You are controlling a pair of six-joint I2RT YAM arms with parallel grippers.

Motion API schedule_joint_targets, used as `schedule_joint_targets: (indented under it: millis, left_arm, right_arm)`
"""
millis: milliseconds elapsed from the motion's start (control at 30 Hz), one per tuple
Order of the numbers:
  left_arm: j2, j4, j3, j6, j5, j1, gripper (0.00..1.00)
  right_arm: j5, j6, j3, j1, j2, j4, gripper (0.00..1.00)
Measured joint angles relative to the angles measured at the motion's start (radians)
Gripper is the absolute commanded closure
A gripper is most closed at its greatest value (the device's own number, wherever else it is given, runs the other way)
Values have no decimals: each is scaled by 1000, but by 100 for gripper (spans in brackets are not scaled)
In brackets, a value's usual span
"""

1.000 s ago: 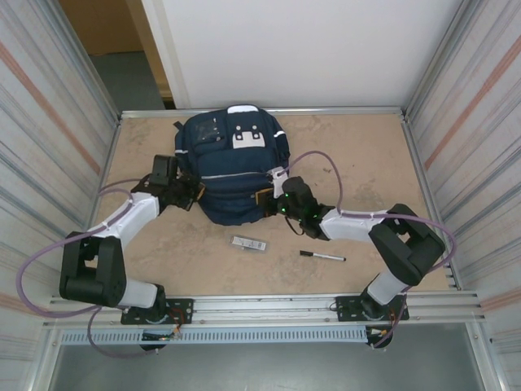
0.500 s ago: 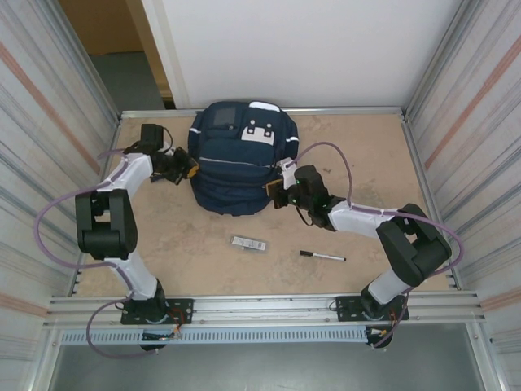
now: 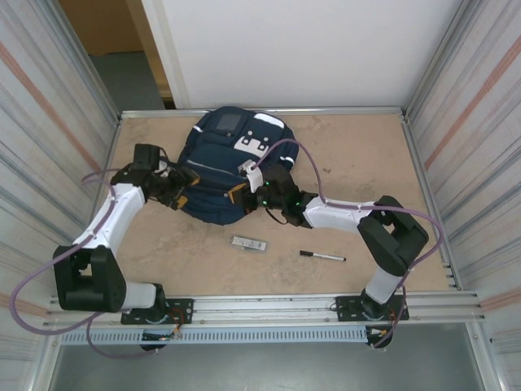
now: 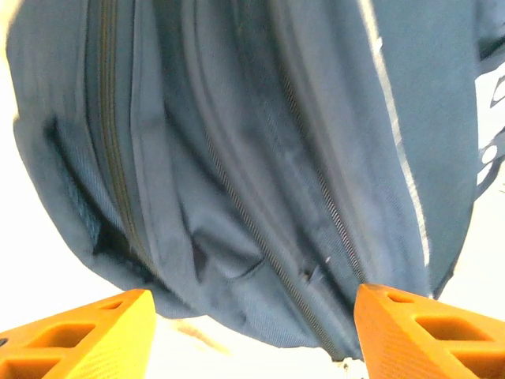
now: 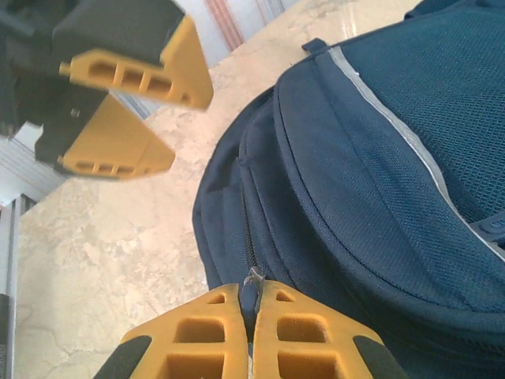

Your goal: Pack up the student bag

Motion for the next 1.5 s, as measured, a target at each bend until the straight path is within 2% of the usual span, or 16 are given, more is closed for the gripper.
schedule_joint_targets:
  millis: [167, 267, 400, 500, 633, 767, 967, 1167, 1500]
  left_arm:
    - [-5, 40, -30, -106, -50, -135, 36]
    - [2, 80, -30, -157, -72, -159, 43]
    - [22, 116, -30, -214, -99, -177, 66]
    - [23, 123, -34, -241, -136, -200, 77]
    - [23, 145, -66, -266, -153, -204, 100]
    - [22, 182, -103, -271, -140, -195, 100]
    - [1, 182, -125, -242, -85, -122, 100]
    - [-13, 160, -120, -164, -47, -92, 100]
    - [0, 130, -118, -2, 36, -88, 100]
  right_arm:
    - [-5, 17, -7, 7, 2, 24, 100]
    - [5, 24, -10, 24, 3, 34, 100]
    - [15, 25, -11, 56, 10, 50, 100]
    - [20, 25, -15, 64, 15, 53, 100]
    - [20, 24, -19, 63, 15, 50, 100]
    - [29, 8, -41, 58, 11, 36, 100]
    - [97, -100, -119, 27, -64, 2, 100]
    - [126, -134, -204, -104, -114, 26, 100]
    - [96, -130, -176, -269, -91, 24, 100]
